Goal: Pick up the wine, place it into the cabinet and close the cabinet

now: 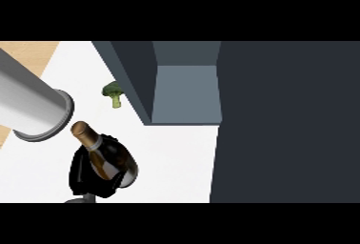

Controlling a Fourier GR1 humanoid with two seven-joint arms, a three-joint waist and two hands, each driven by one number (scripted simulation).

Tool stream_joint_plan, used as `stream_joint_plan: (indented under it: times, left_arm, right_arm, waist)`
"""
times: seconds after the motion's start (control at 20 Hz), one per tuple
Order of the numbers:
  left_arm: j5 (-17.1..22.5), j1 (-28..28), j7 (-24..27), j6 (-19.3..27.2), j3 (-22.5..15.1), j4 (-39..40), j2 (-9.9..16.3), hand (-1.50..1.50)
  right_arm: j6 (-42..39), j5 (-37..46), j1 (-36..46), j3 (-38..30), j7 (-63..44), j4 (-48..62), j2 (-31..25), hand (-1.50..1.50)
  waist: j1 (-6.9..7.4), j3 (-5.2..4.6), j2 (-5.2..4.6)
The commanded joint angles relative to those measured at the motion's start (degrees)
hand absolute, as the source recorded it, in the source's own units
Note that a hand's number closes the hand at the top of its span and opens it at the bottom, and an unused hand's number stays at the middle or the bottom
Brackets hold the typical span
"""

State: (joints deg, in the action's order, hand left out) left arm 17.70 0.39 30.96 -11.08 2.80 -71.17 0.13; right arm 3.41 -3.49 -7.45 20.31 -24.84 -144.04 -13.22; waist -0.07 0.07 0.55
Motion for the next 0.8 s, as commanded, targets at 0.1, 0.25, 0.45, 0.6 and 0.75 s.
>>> stream_joint_plan:
  times: [0.1,0.25,0.45,0.6,0.75]
  left_arm:
    - [1.8,4.8,-7.5,11.6,-12.8,-17.6,-0.1,1.50]
    - [0.5,-2.0,-14.6,18.7,-13.5,-20.4,-0.1,1.50]
    - [0.9,-3.6,-17.9,27.6,-20.6,-23.5,-0.1,1.50]
    - [0.5,-8.9,-22.4,34.9,-24.2,-23.7,-0.1,1.50]
    - [1.1,-13.7,-27.1,40.5,-24.3,-24.2,-0.1,1.50]
  right_arm:
    - [0.3,-4.1,-2.1,-1.6,-4.1,-10.3,-0.1,-1.50]
    - [-0.4,-4.0,-3.0,0.4,-2.2,-8.9,0.9,-1.50]
    - [-0.8,-2.8,-5.8,1.5,-3.2,-12.4,0.3,-1.50]
    - [-0.3,-4.2,-1.1,-1.8,-5.8,-9.5,0.6,-1.50]
    - [-3.1,-8.3,-5.6,-5.9,-2.7,-12.1,-1.6,-1.50]
  waist:
    - [-0.02,0.00,-0.10]
    - [-0.50,-0.01,-0.27]
    - [-0.99,-0.04,-0.22]
    - [-0.61,-0.06,-0.42]
    - [-1.24,0.02,-0.34]
